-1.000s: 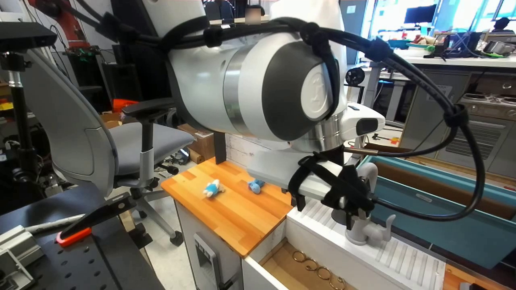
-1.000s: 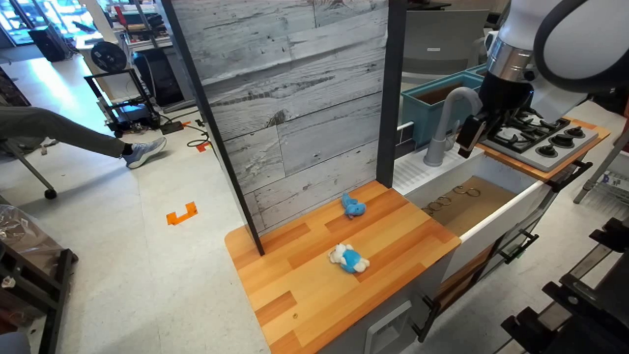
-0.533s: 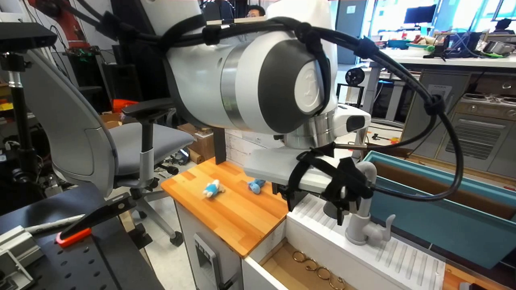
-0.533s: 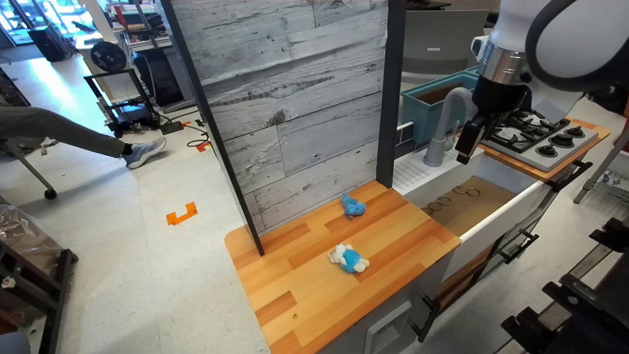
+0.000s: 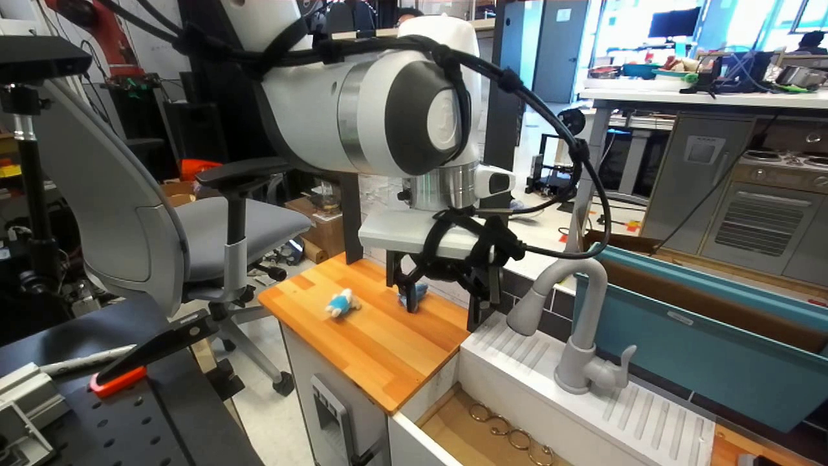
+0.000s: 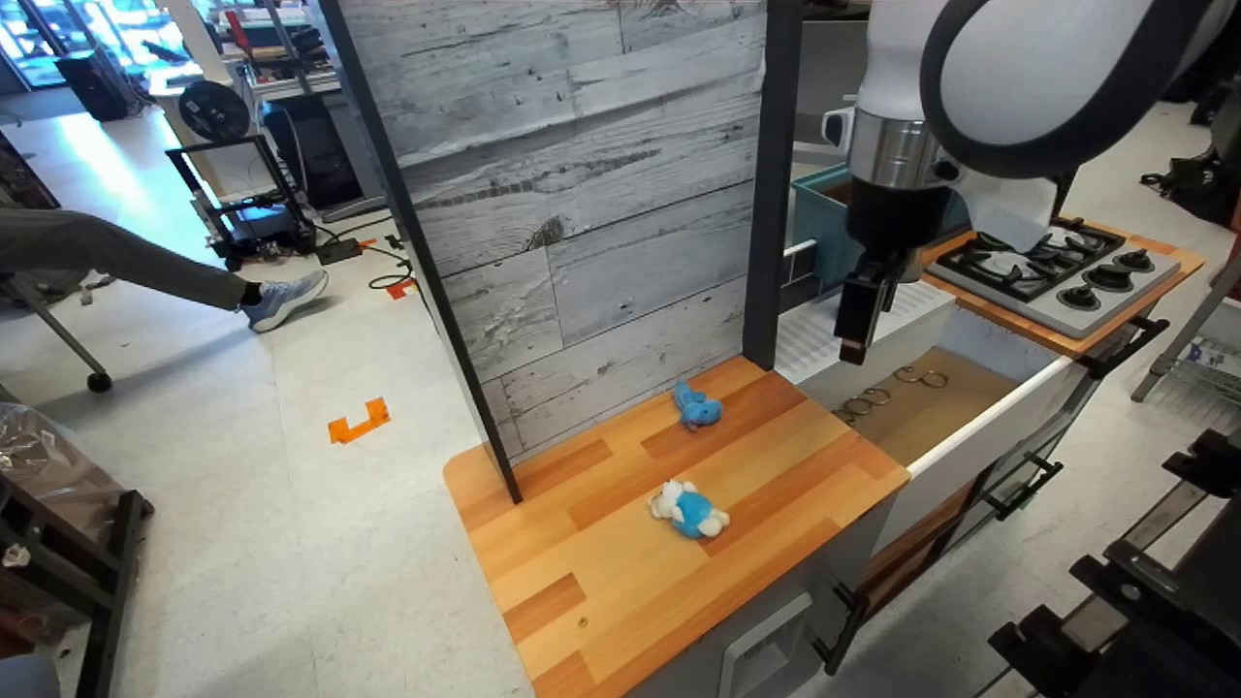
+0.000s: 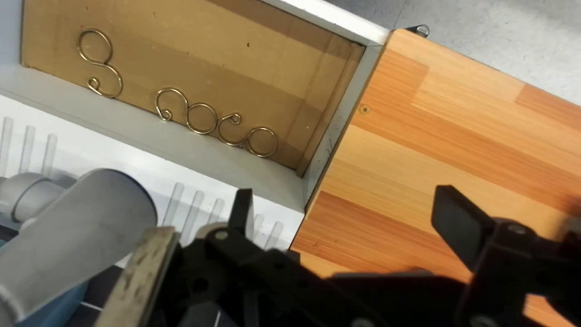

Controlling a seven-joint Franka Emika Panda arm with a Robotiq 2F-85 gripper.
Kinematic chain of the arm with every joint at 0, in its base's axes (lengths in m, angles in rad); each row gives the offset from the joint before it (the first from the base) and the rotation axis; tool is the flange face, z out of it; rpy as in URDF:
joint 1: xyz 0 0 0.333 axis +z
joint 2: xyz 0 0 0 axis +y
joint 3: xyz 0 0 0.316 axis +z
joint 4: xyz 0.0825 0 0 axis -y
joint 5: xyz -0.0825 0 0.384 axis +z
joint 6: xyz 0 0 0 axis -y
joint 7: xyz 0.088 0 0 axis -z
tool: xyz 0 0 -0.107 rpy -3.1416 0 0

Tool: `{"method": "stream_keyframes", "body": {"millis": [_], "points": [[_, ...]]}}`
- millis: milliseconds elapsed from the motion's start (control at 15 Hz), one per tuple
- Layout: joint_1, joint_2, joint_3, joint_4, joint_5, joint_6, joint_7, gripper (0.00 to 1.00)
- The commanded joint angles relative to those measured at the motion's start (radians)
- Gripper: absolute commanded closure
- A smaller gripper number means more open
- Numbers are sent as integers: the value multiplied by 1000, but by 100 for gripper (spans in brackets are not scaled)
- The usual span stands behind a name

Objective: Push the grey faucet to the left

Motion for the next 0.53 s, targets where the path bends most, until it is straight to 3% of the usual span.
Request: {"method": "stream_keyframes", "body": {"millis": [0, 467], "points": [[-7, 13, 8, 44, -12, -98, -75, 0], [-57, -96, 14, -29, -4, -420, -224, 0]]}}
